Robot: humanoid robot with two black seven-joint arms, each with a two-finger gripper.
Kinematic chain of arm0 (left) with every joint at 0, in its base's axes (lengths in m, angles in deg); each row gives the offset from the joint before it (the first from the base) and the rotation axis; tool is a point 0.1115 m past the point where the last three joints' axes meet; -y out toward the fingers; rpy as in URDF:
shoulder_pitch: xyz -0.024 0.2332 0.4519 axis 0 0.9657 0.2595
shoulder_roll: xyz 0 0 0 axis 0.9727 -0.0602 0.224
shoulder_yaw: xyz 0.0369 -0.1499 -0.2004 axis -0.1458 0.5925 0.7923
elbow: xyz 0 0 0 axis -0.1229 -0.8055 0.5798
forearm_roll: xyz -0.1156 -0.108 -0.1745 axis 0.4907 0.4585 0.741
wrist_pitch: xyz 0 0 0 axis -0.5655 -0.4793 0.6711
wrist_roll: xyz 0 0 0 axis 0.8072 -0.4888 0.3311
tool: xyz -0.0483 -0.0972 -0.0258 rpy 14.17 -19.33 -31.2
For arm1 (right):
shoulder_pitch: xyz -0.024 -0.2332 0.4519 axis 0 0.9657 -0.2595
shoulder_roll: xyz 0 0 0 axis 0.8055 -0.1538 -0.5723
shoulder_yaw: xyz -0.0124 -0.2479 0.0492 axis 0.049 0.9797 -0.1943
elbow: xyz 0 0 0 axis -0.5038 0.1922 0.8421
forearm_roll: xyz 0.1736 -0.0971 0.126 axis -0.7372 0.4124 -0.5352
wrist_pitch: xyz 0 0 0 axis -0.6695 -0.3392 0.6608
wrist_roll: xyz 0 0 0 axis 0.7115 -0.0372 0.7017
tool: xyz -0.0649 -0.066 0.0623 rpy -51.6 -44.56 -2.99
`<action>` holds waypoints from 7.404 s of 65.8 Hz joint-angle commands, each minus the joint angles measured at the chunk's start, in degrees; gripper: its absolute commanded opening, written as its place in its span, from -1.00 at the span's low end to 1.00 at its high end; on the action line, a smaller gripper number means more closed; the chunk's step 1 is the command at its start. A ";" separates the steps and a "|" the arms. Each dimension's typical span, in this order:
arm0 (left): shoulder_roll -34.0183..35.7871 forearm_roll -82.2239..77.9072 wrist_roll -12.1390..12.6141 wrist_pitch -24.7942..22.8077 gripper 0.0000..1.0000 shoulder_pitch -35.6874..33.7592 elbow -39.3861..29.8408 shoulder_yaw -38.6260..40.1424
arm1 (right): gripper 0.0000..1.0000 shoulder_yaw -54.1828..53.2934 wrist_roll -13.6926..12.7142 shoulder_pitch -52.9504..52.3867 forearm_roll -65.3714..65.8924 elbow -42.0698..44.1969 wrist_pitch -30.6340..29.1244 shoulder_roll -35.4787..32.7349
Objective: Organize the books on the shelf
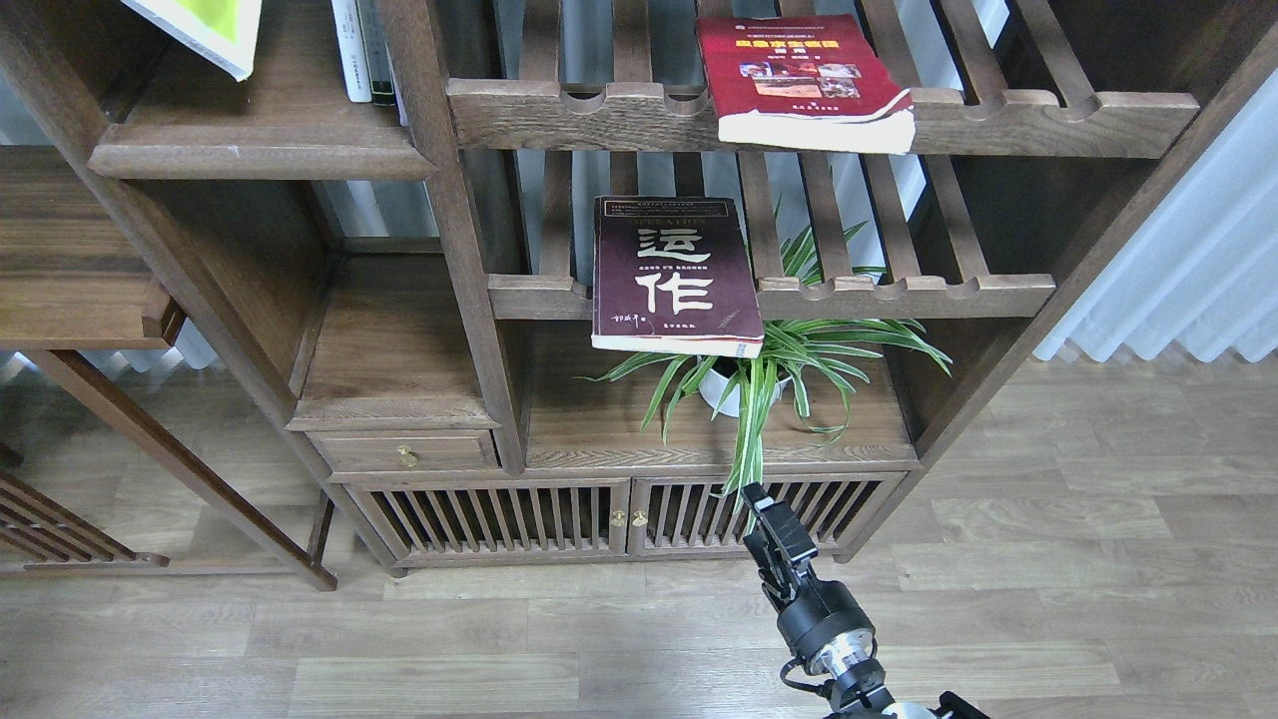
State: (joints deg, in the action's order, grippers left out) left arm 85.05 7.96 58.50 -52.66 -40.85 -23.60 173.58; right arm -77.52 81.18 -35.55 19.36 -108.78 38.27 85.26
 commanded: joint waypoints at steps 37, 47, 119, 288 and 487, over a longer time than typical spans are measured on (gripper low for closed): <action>-6.83 -7.33 0.00 0.00 -0.93 -13.15 17.11 -10.22 | 0.99 0.35 0.01 0.09 0.00 -0.79 0.00 0.00; -8.94 -7.59 0.00 0.00 -0.93 -16.22 21.51 -12.15 | 0.99 0.44 -0.08 0.09 0.00 -0.70 0.00 0.00; -14.83 -6.62 0.00 0.00 -0.19 -26.69 32.06 -16.99 | 0.99 0.53 -0.25 -0.18 0.09 -0.70 0.00 0.00; -17.47 32.93 0.00 0.00 1.00 29.03 -10.57 3.85 | 0.99 0.09 0.28 -5.36 1.67 -10.63 0.00 0.00; -20.02 37.59 0.00 0.00 1.00 62.43 -10.57 6.39 | -0.76 10.73 1.33 -27.42 -20.21 -1.40 13.68 0.00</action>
State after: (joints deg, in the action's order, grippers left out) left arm 65.03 45.55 58.50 -52.66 21.49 -34.17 179.68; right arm -66.71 82.35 -62.96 -0.86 -110.18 53.91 85.26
